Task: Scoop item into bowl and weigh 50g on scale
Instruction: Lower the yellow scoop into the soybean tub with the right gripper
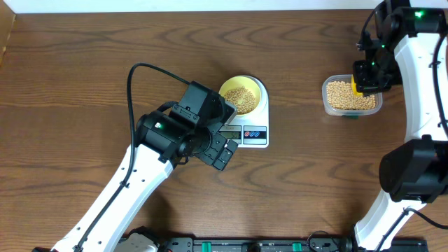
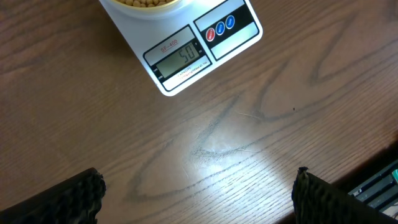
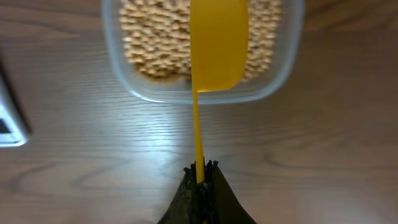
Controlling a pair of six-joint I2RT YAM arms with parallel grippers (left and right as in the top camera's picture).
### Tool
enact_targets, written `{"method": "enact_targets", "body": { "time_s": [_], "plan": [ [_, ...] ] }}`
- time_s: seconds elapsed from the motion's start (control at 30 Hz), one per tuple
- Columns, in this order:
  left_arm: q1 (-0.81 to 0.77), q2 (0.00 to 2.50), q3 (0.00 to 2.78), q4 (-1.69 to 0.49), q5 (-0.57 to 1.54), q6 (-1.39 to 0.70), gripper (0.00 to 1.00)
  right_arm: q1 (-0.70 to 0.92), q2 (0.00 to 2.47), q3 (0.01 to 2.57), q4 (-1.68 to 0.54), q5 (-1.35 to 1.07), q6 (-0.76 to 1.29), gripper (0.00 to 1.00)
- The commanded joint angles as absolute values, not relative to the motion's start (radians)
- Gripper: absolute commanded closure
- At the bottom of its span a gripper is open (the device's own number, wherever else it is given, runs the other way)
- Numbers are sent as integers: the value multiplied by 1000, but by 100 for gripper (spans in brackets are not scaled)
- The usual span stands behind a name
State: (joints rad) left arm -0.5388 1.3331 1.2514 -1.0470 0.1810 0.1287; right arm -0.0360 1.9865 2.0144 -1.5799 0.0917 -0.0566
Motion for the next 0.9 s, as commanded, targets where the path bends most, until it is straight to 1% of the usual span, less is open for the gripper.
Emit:
{"method": "enact_targets", "body": {
  "time_s": [0.0, 0.23, 0.5, 0.73, 0.87],
  "plan": [
    [-540, 1325, 1264, -1049, 178, 131, 2, 2, 1968, 2012, -1577, 225, -15, 99],
    [-540, 1325, 1264, -1049, 178, 131, 2, 41, 1968, 2012, -1582, 256, 7, 99],
    [-540, 1325, 1264, -1049, 178, 131, 2, 62, 1969, 1977, -1555, 233, 22, 99],
    [-540, 1325, 1264, -1049, 178, 131, 2, 68, 1969, 1880, -1489, 228, 30, 99],
    [-540, 1325, 1264, -1049, 178, 131, 2, 65, 1969, 1835, -1428, 184, 29, 99]
  ]
}}
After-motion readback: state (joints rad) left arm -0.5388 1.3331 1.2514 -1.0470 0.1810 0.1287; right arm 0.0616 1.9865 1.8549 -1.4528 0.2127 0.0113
